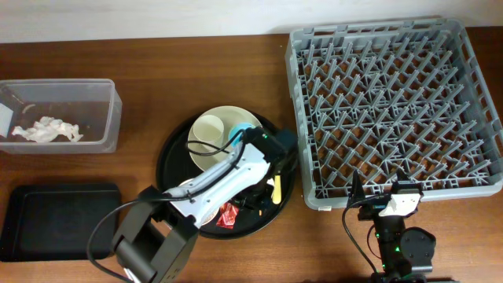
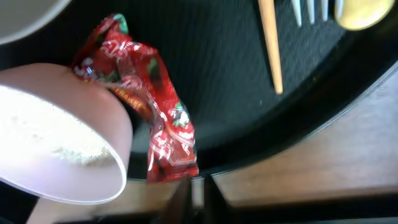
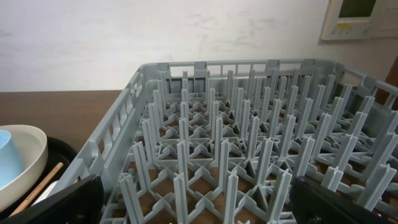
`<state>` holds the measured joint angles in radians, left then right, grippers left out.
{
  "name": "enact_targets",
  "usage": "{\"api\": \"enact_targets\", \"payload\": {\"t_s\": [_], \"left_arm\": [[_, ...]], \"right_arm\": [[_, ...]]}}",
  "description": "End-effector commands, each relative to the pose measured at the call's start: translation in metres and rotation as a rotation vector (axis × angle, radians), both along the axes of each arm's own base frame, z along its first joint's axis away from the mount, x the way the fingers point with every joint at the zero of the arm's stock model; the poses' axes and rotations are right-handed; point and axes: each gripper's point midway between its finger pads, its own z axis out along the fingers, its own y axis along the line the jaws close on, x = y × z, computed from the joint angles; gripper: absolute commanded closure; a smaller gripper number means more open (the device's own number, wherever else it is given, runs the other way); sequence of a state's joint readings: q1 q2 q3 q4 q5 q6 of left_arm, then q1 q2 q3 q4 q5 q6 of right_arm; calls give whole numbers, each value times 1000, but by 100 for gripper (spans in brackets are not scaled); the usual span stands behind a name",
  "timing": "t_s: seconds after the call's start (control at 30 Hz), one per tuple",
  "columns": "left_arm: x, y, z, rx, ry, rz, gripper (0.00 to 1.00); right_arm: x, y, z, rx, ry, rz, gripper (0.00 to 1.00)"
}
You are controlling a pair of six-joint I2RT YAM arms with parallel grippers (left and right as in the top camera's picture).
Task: Sort waste into correct bins and load items into the dishwasher rack
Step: 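Reach the left gripper to the red wrapper and grasp it, then carry the red wrapper with the left gripper into the clear bin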
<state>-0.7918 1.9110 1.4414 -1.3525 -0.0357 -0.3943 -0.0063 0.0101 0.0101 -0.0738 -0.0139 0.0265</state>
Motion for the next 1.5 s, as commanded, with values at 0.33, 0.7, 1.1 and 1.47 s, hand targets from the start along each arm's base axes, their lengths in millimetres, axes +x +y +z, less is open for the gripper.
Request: {"api": "enact_targets", "payload": {"t_s": [0.33,0.7,1.1,1.47], "left_arm": [[10,14,-33,46,-100,17,69],[14,23,-48,80,-161,47,68],[15,22,-49,72,-164,47,89],[23,-1,-3,-87,-230,71,100]], "right_arm": [[0,0,-2,8,3,-6,2],[0,0,-2,8,3,-6,2],[0,0,-2,8,3,-6,2],[0,0,-2,7,3,-6,2]]}}
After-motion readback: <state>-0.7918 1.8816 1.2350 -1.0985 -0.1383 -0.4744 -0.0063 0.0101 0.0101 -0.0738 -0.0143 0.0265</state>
